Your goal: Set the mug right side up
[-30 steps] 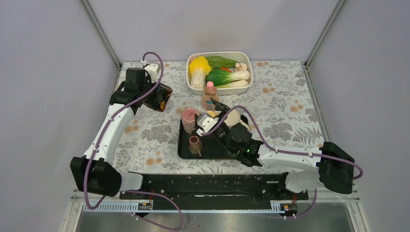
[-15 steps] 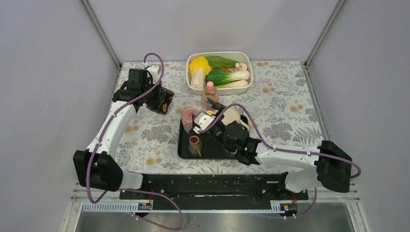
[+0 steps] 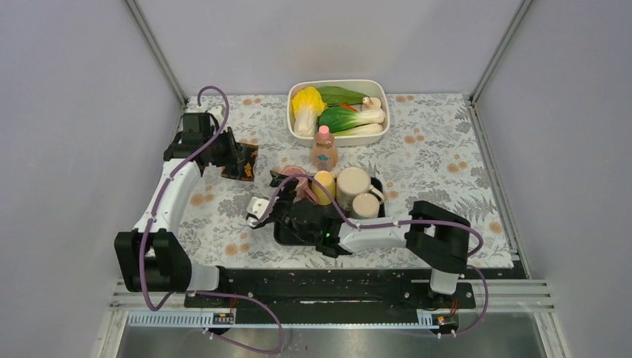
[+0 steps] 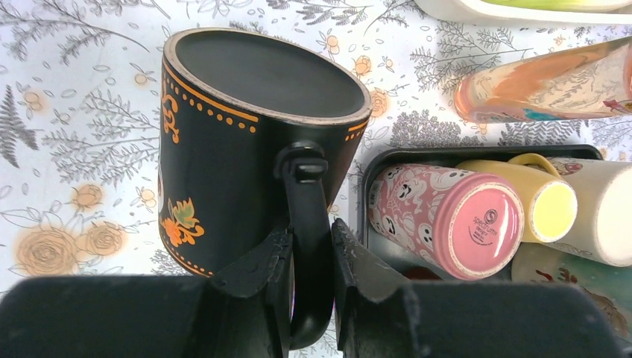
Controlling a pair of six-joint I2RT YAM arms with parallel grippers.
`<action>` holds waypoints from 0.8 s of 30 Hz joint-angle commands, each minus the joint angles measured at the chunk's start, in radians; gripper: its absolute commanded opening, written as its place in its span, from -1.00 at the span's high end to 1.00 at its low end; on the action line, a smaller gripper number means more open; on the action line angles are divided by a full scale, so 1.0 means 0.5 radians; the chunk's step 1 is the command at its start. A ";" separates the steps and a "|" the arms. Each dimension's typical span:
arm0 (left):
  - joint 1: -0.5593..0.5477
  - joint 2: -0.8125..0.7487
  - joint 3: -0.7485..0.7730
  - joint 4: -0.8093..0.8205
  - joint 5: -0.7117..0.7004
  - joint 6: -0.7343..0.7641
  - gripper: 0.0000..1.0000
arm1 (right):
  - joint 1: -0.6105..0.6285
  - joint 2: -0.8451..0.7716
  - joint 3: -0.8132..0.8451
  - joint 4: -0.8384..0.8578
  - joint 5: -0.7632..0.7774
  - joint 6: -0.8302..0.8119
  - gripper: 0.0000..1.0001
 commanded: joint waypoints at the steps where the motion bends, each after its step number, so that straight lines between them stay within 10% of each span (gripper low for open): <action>1: 0.086 -0.072 0.023 0.378 0.214 -0.114 1.00 | 0.002 0.170 0.214 0.207 -0.047 -0.108 -0.97; 24: 0.322 -0.258 0.086 0.191 0.727 -0.266 1.00 | 0.010 0.873 0.599 0.743 0.143 -0.701 -0.97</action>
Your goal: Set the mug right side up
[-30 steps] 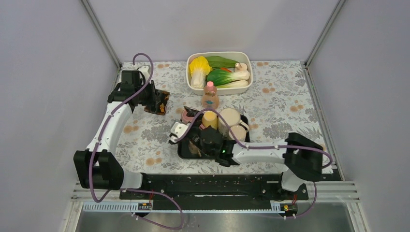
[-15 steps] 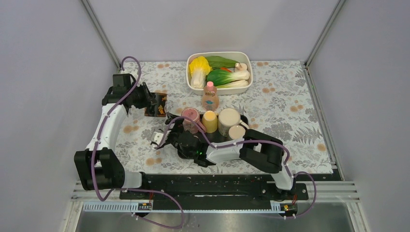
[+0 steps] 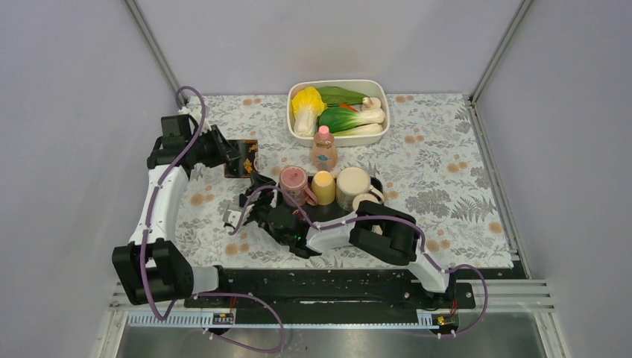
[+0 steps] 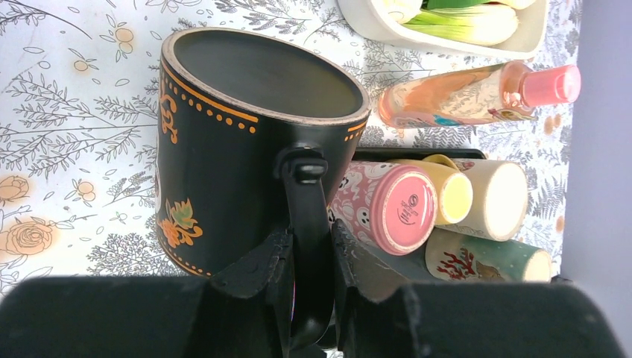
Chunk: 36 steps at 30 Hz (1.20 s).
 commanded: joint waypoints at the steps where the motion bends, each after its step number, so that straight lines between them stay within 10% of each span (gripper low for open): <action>1: 0.066 -0.163 0.131 0.178 0.253 -0.031 1.00 | -0.012 0.067 0.104 0.280 0.090 -0.224 -0.97; 26: 0.119 -0.311 0.256 0.007 0.528 -0.105 1.00 | -0.139 0.236 0.434 0.545 0.232 -0.620 -0.95; 36: 0.123 -0.319 0.270 -0.062 0.573 -0.088 1.00 | -0.155 0.180 0.483 0.551 0.265 -0.588 0.11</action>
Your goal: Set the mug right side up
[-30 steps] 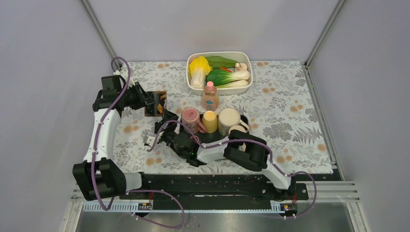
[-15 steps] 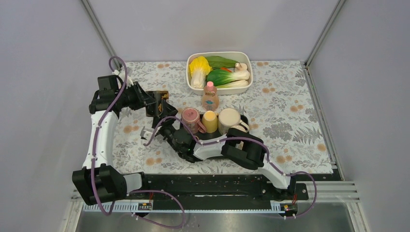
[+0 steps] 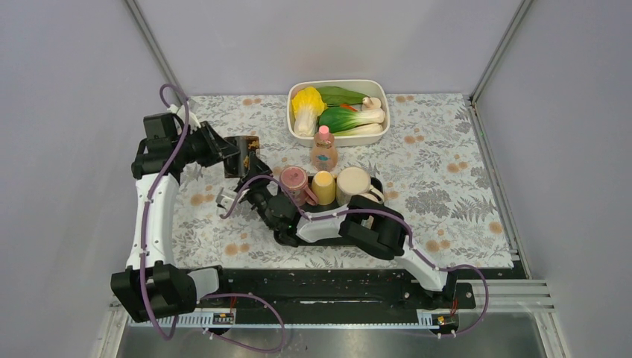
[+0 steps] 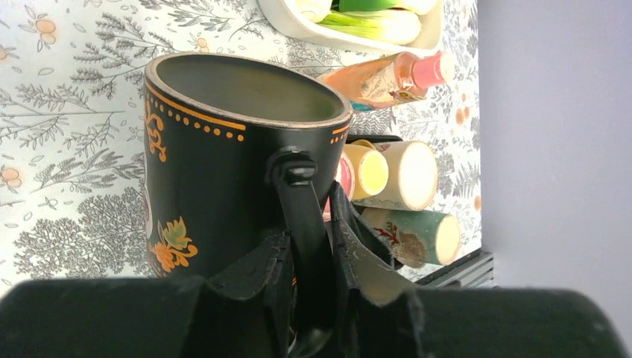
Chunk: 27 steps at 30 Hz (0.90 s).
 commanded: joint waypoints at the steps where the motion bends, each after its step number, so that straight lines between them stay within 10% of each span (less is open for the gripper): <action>1: 0.017 -0.100 0.137 0.158 0.197 0.024 1.00 | -0.027 -0.076 0.079 0.166 0.066 0.053 0.28; 4: 0.019 -0.097 0.124 0.167 0.203 0.010 1.00 | -0.027 -0.091 0.090 0.216 0.095 0.045 0.94; 9: 0.034 -0.058 0.120 0.184 0.192 0.012 0.95 | -0.028 -0.136 0.078 0.221 0.098 0.054 1.00; 13: 0.031 -0.013 0.184 0.185 0.053 0.076 -0.31 | -0.027 -0.201 0.054 0.118 0.090 0.118 1.00; 17: 0.032 0.007 0.266 0.217 -0.069 0.165 -0.97 | -0.025 -0.294 -0.020 0.010 0.072 0.246 1.00; 27: 0.031 -0.113 0.532 0.290 -0.618 0.562 -0.98 | -0.023 -0.784 -0.048 -0.894 0.042 1.003 1.00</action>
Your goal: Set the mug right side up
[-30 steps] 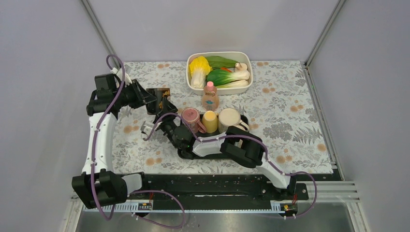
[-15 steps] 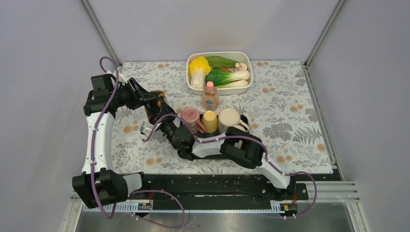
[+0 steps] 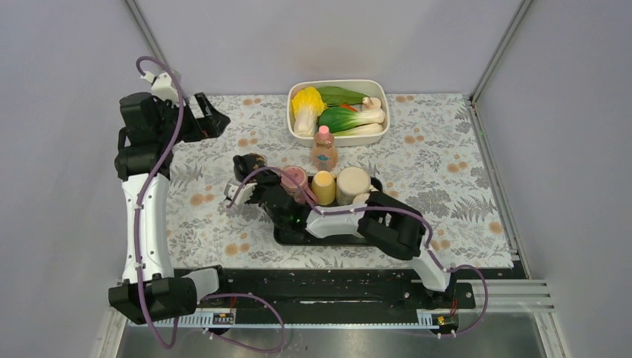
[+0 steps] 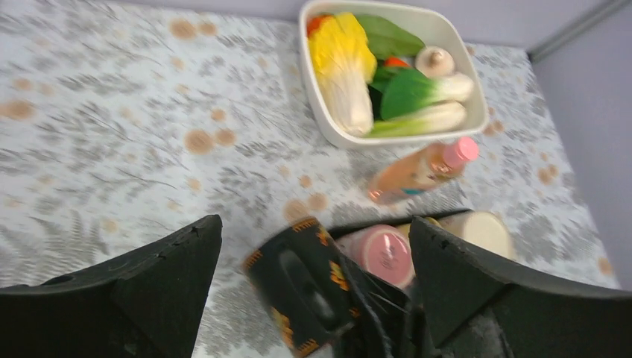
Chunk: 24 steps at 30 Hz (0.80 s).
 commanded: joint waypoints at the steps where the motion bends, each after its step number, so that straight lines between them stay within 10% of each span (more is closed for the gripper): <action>1: 0.003 -0.133 0.153 0.166 -0.417 0.294 -0.98 | -0.004 -0.594 0.172 -0.366 -0.071 0.616 1.00; 18: -0.001 -0.162 0.096 0.100 -0.530 0.550 -0.98 | -0.717 -0.478 2.421 -3.970 -0.385 1.864 1.00; 24: -0.089 -0.128 0.034 -0.030 -0.303 0.710 -0.98 | -1.525 -0.757 2.029 -4.195 -0.627 2.142 1.00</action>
